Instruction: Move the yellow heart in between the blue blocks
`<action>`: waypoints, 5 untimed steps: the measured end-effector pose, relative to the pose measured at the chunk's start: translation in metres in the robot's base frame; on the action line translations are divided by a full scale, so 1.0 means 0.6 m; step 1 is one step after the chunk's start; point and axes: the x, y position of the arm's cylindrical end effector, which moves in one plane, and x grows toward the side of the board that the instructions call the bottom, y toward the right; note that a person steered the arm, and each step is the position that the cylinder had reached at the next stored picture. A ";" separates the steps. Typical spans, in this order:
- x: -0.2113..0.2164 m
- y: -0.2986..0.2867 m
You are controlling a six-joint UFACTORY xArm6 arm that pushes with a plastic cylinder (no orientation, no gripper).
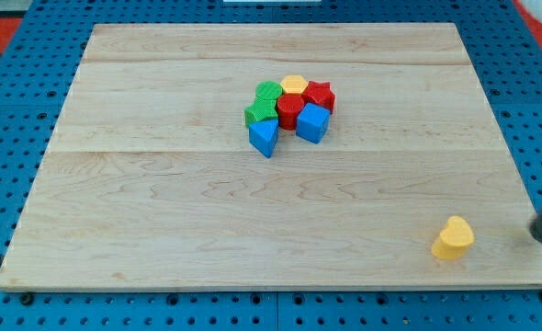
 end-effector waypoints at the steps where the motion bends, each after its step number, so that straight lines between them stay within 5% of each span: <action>1: 0.053 -0.035; 3: -0.011 -0.246; 5: -0.088 -0.292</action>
